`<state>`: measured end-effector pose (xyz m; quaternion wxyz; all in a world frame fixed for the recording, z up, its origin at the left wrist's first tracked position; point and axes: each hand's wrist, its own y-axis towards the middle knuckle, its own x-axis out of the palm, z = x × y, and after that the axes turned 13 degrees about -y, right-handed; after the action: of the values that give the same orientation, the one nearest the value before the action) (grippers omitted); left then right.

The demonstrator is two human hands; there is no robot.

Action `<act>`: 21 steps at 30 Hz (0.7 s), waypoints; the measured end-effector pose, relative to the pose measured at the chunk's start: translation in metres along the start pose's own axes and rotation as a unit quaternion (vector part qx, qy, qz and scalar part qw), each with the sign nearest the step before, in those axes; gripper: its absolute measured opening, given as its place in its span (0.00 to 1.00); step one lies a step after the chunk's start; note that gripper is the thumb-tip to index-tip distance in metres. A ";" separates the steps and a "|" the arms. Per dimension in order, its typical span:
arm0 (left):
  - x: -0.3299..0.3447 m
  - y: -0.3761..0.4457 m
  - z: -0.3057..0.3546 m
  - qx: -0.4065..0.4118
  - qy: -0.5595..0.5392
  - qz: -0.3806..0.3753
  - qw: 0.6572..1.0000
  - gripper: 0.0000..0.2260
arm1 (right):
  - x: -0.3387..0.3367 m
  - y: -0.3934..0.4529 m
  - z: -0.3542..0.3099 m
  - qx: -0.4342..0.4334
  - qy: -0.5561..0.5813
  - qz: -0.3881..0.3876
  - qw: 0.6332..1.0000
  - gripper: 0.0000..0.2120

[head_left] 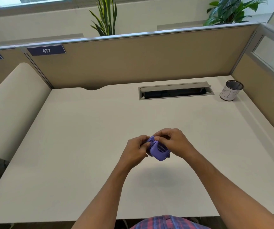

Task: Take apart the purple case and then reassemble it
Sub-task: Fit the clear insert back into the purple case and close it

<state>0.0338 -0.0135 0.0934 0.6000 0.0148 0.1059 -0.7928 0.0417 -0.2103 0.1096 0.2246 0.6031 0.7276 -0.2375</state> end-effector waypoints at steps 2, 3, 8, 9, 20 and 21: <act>0.000 -0.001 -0.001 -0.007 -0.041 0.012 0.999 0.10 | -0.002 0.000 0.006 0.038 0.061 -0.022 0.997 0.06; -0.001 -0.001 -0.001 -0.009 -0.063 0.024 0.998 0.10 | -0.003 -0.001 0.010 0.055 0.085 -0.015 0.995 0.06; -0.006 -0.002 0.003 -0.010 -0.140 0.052 0.989 0.11 | -0.010 -0.010 0.027 0.106 0.201 -0.013 0.974 0.10; -0.006 -0.003 0.004 -0.011 -0.148 0.051 0.988 0.12 | -0.010 -0.012 0.028 0.103 0.216 -0.016 0.971 0.09; 0.000 -0.005 0.009 -0.021 -0.182 0.044 0.982 0.11 | -0.017 -0.011 0.026 0.073 0.159 -0.005 0.985 0.06; 0.000 -0.006 0.009 -0.021 -0.181 0.043 0.982 0.11 | -0.016 -0.010 0.024 0.074 0.141 0.008 0.987 0.06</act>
<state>0.0293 -0.0138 0.1030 0.6429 -0.1376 0.0116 -0.7534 0.0355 -0.2393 0.1008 0.0766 0.6513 0.7276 -0.2015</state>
